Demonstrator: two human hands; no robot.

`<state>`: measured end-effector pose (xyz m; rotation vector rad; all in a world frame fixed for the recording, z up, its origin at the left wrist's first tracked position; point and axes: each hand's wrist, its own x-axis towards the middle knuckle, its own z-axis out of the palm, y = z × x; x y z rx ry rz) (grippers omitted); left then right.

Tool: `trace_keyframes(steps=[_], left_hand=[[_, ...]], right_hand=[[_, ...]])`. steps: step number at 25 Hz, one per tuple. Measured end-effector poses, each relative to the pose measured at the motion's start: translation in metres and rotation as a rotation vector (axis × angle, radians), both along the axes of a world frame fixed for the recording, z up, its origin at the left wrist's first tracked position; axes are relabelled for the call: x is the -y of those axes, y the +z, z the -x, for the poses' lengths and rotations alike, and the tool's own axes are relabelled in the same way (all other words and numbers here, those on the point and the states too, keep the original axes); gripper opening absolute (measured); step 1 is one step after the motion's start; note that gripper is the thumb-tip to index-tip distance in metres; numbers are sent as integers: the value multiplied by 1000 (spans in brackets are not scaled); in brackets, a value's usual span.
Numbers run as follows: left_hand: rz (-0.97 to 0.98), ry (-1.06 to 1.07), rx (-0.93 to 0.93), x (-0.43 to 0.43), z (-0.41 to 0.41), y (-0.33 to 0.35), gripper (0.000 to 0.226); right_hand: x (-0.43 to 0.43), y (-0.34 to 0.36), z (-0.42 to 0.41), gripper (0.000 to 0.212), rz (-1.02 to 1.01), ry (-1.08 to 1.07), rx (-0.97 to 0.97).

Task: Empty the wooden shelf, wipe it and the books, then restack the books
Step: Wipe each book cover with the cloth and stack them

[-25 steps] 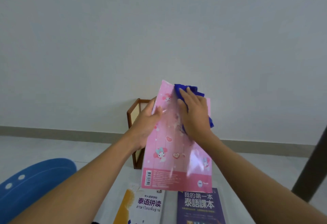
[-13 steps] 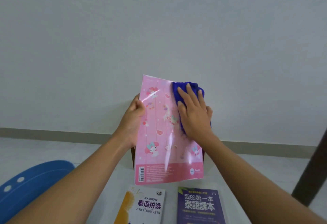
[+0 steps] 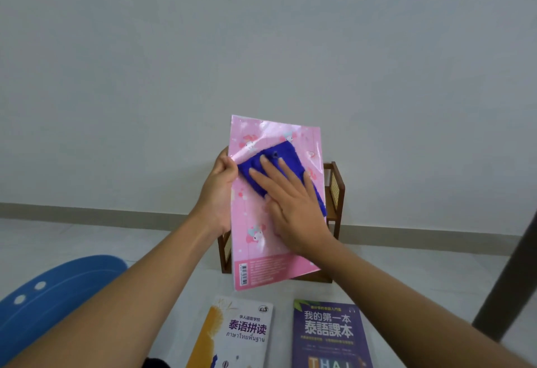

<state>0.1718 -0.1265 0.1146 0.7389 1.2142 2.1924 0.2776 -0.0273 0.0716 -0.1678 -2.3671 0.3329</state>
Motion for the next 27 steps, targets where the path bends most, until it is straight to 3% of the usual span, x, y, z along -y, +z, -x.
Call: trace_keyframes(steps=[3, 5, 10, 14, 16, 22, 27], left_hand=[[12, 27, -28, 2, 2, 5, 20], [1, 70, 0, 3, 5, 6, 19], [-121, 161, 181, 5, 12, 4, 15], [-149, 162, 267, 7, 14, 8, 14], [-186, 127, 304, 6, 13, 13, 18], [-92, 239, 223, 4, 2, 17, 16], [-157, 405, 247, 3, 7, 15, 30]], right_hand=[[-21, 2, -1, 50, 259, -72, -110], [-19, -2, -2, 48, 351, -10, -116], [26, -27, -10, 57, 108, 269, 25], [30, -33, -10, 58, 17, 258, 46], [14, -29, -4, 61, 66, 153, -12], [6, -7, 4, 59, 509, 24, -104], [55, -33, -15, 67, 382, 297, 69]])
